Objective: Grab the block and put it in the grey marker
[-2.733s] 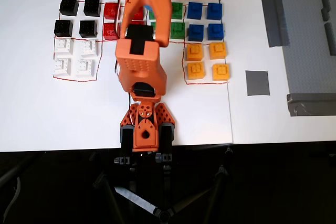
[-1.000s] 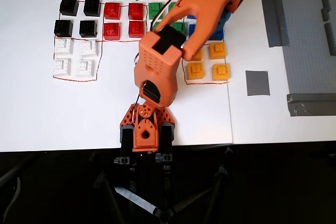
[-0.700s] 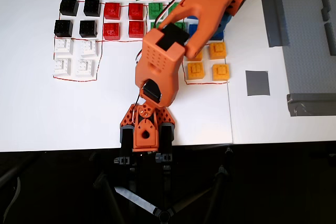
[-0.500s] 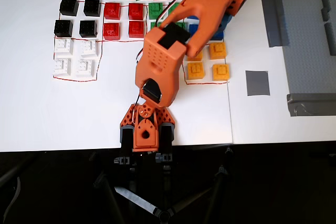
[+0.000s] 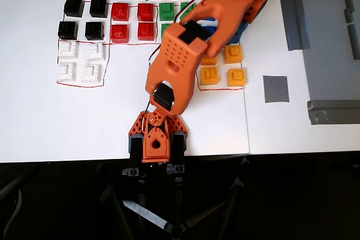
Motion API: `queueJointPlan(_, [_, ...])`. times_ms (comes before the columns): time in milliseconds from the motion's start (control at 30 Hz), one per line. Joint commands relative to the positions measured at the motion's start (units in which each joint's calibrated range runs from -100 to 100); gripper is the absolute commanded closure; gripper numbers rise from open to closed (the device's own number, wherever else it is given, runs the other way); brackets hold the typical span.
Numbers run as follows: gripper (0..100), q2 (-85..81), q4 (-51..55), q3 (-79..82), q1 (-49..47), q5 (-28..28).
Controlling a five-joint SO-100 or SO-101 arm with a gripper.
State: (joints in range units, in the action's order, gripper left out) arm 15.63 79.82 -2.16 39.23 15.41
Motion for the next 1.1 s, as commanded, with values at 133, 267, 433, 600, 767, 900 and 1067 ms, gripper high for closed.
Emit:
queueJointPlan(133, [69,-3.8,-2.09,-4.24,2.53,0.54])
queueJointPlan(267, [69,-3.63,-3.48,-3.06,2.7,0.68])
queueJointPlan(433, [69,-3.37,-5.03,-1.88,3.03,0.78])
queueJointPlan(600, [69,-2.93,-5.93,-0.97,3.03,0.83])
queueJointPlan(767, [69,-2.93,-6.17,0.39,2.7,0.68])
queueJointPlan(900, [69,-3.28,-6.66,1.75,2.28,0.44])
queueJointPlan(1067, [68,-3.71,-8.05,3.75,2.12,0.59])
